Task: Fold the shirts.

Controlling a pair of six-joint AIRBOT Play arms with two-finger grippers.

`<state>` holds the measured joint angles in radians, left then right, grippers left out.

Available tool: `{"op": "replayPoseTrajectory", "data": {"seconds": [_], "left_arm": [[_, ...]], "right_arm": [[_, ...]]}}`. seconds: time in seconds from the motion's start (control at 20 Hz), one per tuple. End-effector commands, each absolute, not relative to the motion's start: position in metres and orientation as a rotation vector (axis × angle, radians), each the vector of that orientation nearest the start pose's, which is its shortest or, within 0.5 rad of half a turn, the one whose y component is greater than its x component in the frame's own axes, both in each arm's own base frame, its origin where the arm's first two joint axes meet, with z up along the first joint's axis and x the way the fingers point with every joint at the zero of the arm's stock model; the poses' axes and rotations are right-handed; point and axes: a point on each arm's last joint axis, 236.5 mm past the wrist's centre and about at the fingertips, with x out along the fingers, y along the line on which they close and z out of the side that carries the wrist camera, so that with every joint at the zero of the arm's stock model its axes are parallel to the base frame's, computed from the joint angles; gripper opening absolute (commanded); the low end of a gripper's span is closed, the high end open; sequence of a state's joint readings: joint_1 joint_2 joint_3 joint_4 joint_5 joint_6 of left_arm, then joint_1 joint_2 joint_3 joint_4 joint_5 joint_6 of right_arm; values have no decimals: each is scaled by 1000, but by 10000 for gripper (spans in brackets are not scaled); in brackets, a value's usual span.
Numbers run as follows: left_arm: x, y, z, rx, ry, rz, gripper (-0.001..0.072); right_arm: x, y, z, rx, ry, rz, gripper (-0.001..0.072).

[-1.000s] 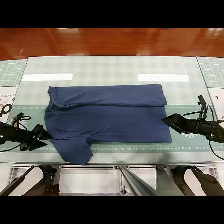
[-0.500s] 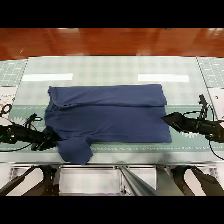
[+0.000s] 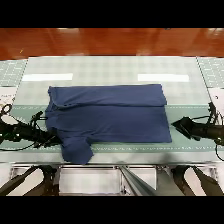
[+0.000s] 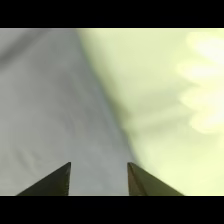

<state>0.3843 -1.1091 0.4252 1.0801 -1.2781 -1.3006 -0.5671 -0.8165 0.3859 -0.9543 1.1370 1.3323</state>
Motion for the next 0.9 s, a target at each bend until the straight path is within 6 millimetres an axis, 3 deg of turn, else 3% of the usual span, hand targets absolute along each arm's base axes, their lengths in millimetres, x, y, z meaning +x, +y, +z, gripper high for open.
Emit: {"op": "replayPoseTrajectory", "data": {"seconds": [0.0, 0.3, 0.5, 0.55, 0.6, 0.65, 0.7, 0.85], "left_arm": [[160, -53, -109, -714, 1741, -176, 20], [166, -59, -106, -752, 1720, -188, 20], [174, -64, -103, -790, 1691, -194, 20], [174, -64, -104, -788, 1688, -193, 20], [175, -63, -104, -787, 1685, -190, 20], [177, -62, -103, -784, 1679, -190, 20], [181, -61, -101, -779, 1669, -190, 20], [201, -53, -87, -751, 1622, -202, 20]], "right_arm": [[184, 7, -86, 836, 1438, -80, 417], [172, 17, -109, 887, 1575, -62, 417], [198, 35, -108, 985, 1501, 46, 415], [211, 40, -104, 1013, 1448, 84, 372], [220, 45, -99, 1038, 1407, 123, 271], [228, 48, -94, 1033, 1365, 170, 111], [233, 49, -91, 1017, 1333, 205, 25], [235, 51, -89, 1010, 1326, 224, 24]]}}
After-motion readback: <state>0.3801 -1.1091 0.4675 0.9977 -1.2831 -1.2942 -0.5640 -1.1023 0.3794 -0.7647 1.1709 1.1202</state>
